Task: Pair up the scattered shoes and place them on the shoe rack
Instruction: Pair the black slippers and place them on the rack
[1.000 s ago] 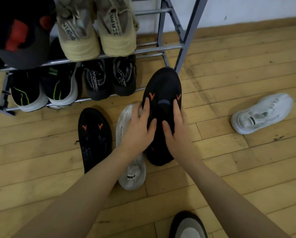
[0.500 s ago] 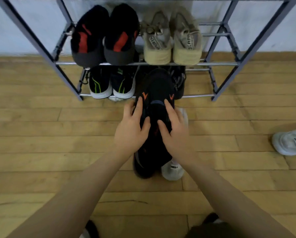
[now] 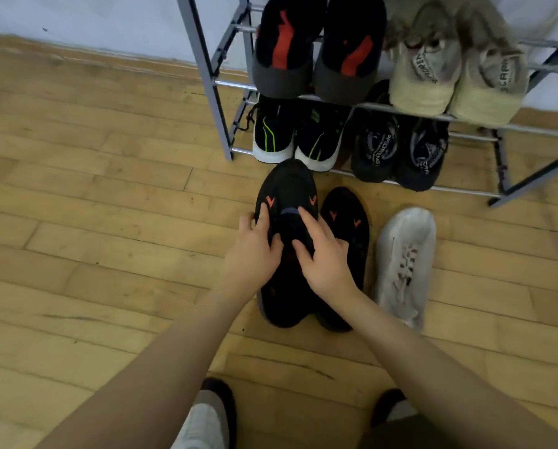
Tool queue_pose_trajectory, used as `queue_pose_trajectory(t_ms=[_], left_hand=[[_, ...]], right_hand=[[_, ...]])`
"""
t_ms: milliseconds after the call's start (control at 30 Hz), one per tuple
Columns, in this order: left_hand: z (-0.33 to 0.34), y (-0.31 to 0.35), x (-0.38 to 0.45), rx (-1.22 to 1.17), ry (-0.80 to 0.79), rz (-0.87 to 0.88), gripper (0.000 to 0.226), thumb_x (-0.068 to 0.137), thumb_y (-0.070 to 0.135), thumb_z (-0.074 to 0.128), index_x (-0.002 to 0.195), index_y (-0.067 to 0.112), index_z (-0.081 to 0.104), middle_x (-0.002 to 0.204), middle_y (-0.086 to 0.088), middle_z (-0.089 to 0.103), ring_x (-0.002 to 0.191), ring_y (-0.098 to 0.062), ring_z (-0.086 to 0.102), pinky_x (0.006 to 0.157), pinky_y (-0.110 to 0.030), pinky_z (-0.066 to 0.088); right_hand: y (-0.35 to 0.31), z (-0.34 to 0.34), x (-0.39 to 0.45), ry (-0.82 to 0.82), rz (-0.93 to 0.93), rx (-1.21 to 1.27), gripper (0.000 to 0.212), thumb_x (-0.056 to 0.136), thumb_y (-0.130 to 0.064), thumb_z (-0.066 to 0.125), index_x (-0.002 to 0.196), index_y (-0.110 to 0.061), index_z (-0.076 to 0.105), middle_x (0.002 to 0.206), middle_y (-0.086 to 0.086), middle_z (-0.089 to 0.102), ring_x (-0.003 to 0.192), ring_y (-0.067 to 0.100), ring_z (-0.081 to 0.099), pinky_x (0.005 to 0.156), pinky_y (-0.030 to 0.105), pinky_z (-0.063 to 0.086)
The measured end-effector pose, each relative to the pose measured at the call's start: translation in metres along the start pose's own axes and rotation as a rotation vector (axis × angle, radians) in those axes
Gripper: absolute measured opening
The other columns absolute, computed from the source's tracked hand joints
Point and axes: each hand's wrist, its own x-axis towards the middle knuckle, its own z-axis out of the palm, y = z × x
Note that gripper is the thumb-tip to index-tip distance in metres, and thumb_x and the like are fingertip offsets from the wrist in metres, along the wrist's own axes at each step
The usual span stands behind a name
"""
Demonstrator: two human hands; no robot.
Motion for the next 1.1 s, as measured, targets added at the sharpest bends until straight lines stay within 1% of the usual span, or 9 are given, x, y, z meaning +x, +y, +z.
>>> queue_pose_trajectory(t_ms=[133, 233, 333, 500, 633, 800, 933, 1000, 1100], left_hand=[[0.015, -0.014, 0.008, -0.045, -0.084, -0.050, 0.059, 0.096, 0.033, 0.040, 0.148, 0.025, 0.012, 0.144, -0.009, 0.029, 0.114, -0.028, 0.050, 0.092, -0.043, 0.047], [0.024, -0.017, 0.010, -0.047, -0.175, -0.081, 0.055, 0.097, 0.038, 0.033, 0.146, 0.035, 0.009, 0.148, -0.010, 0.026, 0.124, -0.037, 0.040, 0.103, -0.050, 0.037], [0.028, -0.016, -0.007, 0.096, -0.154, 0.016, 0.055, 0.095, 0.045, 0.033, 0.145, 0.042, 0.009, 0.151, -0.012, 0.021, 0.127, -0.042, 0.033, 0.107, -0.052, 0.030], [0.038, -0.023, -0.047, 0.352, -0.240, 0.202, 0.071, 0.085, 0.061, 0.037, 0.141, 0.051, -0.005, 0.156, -0.010, 0.003, 0.136, -0.041, 0.019, 0.105, -0.054, 0.026], [0.043, -0.027, -0.064, 0.483, -0.243, 0.281, 0.088, 0.078, 0.065, 0.047, 0.139, 0.051, -0.015, 0.155, -0.015, -0.008, 0.133, -0.046, 0.025, 0.100, -0.054, 0.033], [0.043, -0.025, -0.063, 0.495, -0.223, 0.281, 0.081, 0.085, 0.057, 0.049, 0.141, 0.049, -0.010, 0.155, -0.014, -0.010, 0.130, -0.045, 0.028, 0.097, -0.048, 0.041], [0.037, -0.033, -0.060, 0.424, -0.206, 0.353, 0.075, 0.089, 0.050, 0.049, 0.139, 0.053, -0.006, 0.155, -0.013, -0.006, 0.130, -0.045, 0.029, 0.092, -0.047, 0.048], [0.035, -0.036, -0.055, 0.458, -0.199, 0.378, 0.070, 0.091, 0.048, 0.047, 0.140, 0.054, -0.003, 0.155, -0.014, -0.006, 0.132, -0.045, 0.026, 0.091, -0.048, 0.050], [0.038, -0.035, -0.051, 0.514, -0.197, 0.355, 0.059, 0.091, 0.047, 0.045, 0.141, 0.049, 0.014, 0.156, -0.014, -0.004, 0.131, -0.048, 0.026, 0.086, -0.048, 0.052]], right_hand=[[0.017, 0.004, 0.001, -0.084, 0.055, -0.051, 0.053, 0.096, -0.031, 0.045, 0.145, -0.030, 0.025, 0.147, -0.001, 0.038, 0.132, 0.017, 0.034, 0.100, 0.031, 0.019], [0.029, -0.011, 0.000, -0.070, 0.076, -0.192, 0.042, 0.097, -0.031, 0.043, 0.139, -0.029, 0.041, 0.145, -0.003, 0.041, 0.131, 0.021, 0.035, 0.104, 0.039, 0.017], [0.036, -0.026, -0.020, -0.069, 0.065, -0.255, 0.034, 0.096, -0.033, 0.044, 0.130, -0.034, 0.051, 0.148, -0.008, 0.036, 0.134, 0.022, 0.025, 0.107, 0.038, 0.014], [0.041, -0.027, -0.067, -0.161, 0.095, -0.326, 0.044, 0.093, -0.046, 0.045, 0.136, -0.041, 0.042, 0.155, -0.006, 0.021, 0.141, 0.027, 0.013, 0.111, 0.042, 0.011], [0.049, -0.024, -0.093, -0.213, 0.102, -0.449, 0.053, 0.091, -0.055, 0.041, 0.141, -0.046, 0.028, 0.157, -0.002, 0.013, 0.143, 0.031, 0.009, 0.113, 0.045, 0.010], [0.056, -0.018, -0.093, -0.293, 0.066, -0.678, 0.072, 0.085, -0.064, 0.043, 0.144, -0.049, 0.004, 0.158, 0.007, 0.010, 0.135, 0.039, 0.027, 0.109, 0.049, 0.015], [0.057, -0.013, -0.086, -0.229, 0.029, -0.708, 0.062, 0.087, -0.058, 0.044, 0.143, -0.046, 0.021, 0.154, 0.014, 0.021, 0.122, 0.045, 0.041, 0.103, 0.051, 0.025], [0.058, -0.012, -0.077, -0.223, 0.044, -0.696, 0.058, 0.089, -0.056, 0.041, 0.143, -0.048, 0.020, 0.156, 0.013, 0.015, 0.126, 0.044, 0.035, 0.105, 0.051, 0.020], [0.062, -0.012, -0.063, -0.230, 0.060, -0.685, 0.061, 0.086, -0.057, 0.041, 0.141, -0.050, 0.017, 0.157, 0.011, 0.008, 0.128, 0.043, 0.032, 0.107, 0.052, 0.015]])
